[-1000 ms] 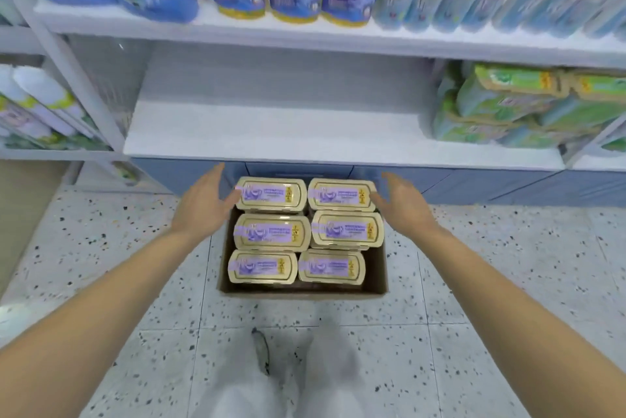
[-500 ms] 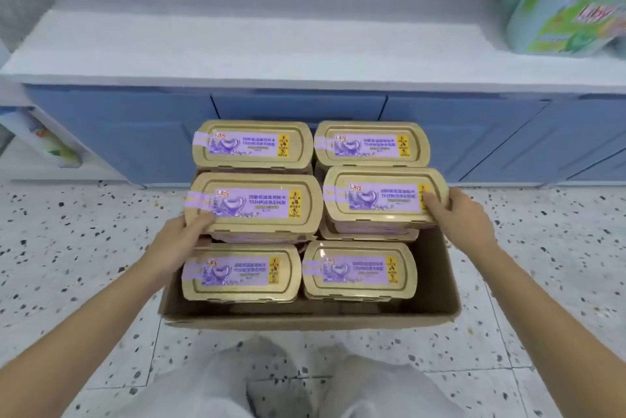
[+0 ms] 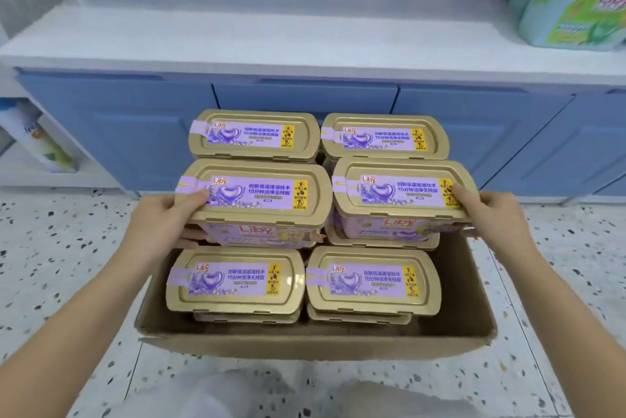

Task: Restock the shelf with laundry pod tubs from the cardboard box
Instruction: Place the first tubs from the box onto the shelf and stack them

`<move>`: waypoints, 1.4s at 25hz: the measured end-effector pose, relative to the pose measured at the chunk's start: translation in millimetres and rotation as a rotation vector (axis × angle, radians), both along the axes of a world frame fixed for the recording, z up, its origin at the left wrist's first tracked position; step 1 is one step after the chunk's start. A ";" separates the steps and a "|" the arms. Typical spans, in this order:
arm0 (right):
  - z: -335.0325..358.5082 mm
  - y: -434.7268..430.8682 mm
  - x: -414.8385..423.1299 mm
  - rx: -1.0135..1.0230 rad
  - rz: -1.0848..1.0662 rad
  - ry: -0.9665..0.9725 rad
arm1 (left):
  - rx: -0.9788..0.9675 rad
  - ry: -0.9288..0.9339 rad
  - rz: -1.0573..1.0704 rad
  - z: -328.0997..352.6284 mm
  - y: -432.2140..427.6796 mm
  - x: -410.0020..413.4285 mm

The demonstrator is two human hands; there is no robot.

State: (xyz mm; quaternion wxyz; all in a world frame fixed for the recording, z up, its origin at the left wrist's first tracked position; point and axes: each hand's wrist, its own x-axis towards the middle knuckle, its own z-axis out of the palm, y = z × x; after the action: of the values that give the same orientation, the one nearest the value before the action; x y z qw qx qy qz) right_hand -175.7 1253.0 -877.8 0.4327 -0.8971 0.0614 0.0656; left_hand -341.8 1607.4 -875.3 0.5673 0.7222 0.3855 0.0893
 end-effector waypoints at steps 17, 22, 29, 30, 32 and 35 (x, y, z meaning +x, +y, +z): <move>112.3 -10.9 24.0 -0.048 0.122 -0.126 | 0.090 -0.059 0.064 64.6 18.9 0.7; 164.7 5.4 72.5 0.084 0.097 -0.219 | 0.059 -0.207 0.100 128.3 40.5 42.6; 198.5 54.2 137.0 0.080 0.053 -0.267 | 0.155 -0.253 0.055 185.9 65.7 126.4; 200.4 59.4 144.5 0.079 0.048 -0.263 | 0.156 -0.249 0.054 188.9 69.9 136.2; 204.2 68.3 158.4 0.083 0.041 -0.257 | 0.147 -0.245 0.051 191.4 80.6 153.8; 205.1 82.1 177.2 0.033 0.045 -0.260 | 0.145 -0.248 0.067 188.8 96.9 176.0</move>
State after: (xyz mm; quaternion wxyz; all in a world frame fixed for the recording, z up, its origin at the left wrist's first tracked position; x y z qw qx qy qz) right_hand 1.5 1335.1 -672.7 0.4501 -0.8919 -0.0164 -0.0405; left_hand -165.8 1704.3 -686.6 0.5535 0.7314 0.3290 0.2245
